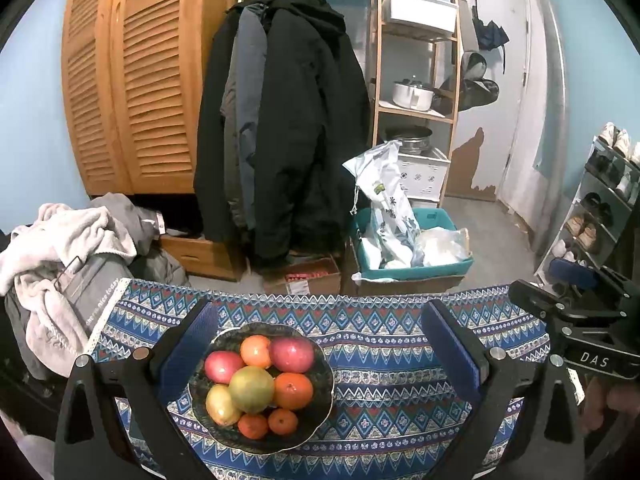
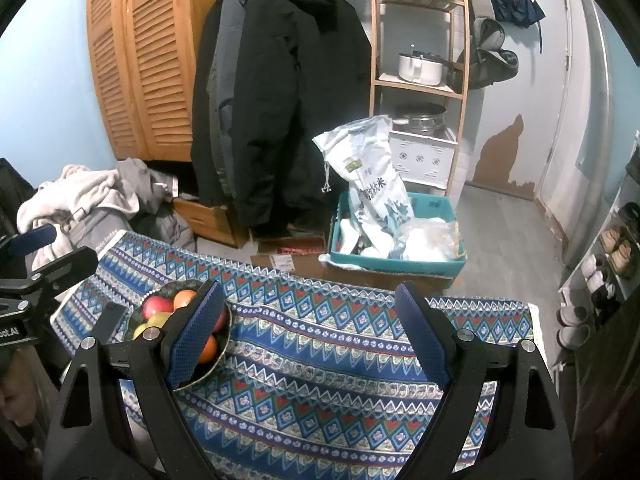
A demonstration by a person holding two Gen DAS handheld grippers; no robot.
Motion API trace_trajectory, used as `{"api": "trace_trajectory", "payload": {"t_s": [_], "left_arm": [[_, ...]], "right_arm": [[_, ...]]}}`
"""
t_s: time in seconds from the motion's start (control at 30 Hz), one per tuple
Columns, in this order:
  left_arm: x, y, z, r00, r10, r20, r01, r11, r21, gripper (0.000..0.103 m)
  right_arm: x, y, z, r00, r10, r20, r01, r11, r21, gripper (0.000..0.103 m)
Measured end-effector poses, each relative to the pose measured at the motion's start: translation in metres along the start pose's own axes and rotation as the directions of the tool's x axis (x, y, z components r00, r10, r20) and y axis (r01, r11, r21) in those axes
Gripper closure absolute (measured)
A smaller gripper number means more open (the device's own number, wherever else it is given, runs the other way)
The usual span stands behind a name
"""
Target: Organize fruits
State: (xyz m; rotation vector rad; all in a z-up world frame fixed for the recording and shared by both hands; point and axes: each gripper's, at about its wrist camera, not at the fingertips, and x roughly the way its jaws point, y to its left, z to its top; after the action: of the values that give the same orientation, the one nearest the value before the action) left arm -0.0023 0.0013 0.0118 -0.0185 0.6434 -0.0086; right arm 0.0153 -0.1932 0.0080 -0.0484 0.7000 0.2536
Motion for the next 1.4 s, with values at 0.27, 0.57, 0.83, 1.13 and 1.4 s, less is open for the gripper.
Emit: {"api": "trace_trajectory", "payload": {"t_s": [0.27,0.57,0.83,1.13,1.4], "left_arm": [[-0.0001,0.0,-0.0007,1.0,0.0,0.0,0.0,1.0,-0.003,0.001],[-0.0012,0.0007,-0.0009,1.0,0.0,-0.002,0.0,1.0,-0.003,0.001],[-0.0012,0.001,0.0002,1.0,0.001,-0.001,-0.001,1.0,-0.002,0.001],[-0.002,0.0003,-0.0007,1.0,0.01,-0.001,-0.01,1.0,-0.001,0.001],[-0.0008,0.0004,-0.0014,0.999,0.028,-0.019,-0.028,1.0,0.002,0.001]], "right_arm": [[0.0003,0.0001,0.0,1.0,0.0,0.001,0.0,1.0,-0.001,0.017],[0.0002,0.0003,-0.0001,1.0,0.001,0.0,-0.001,1.0,-0.001,0.017],[0.0018,0.0012,0.0005,1.0,0.002,-0.002,-0.002,1.0,-0.006,0.017],[0.0021,0.0017,0.0004,1.0,0.003,-0.002,-0.003,1.0,-0.008,0.017],[0.0023,0.0018,0.0005,1.0,0.003,-0.003,-0.003,1.0,-0.008,0.017]]}}
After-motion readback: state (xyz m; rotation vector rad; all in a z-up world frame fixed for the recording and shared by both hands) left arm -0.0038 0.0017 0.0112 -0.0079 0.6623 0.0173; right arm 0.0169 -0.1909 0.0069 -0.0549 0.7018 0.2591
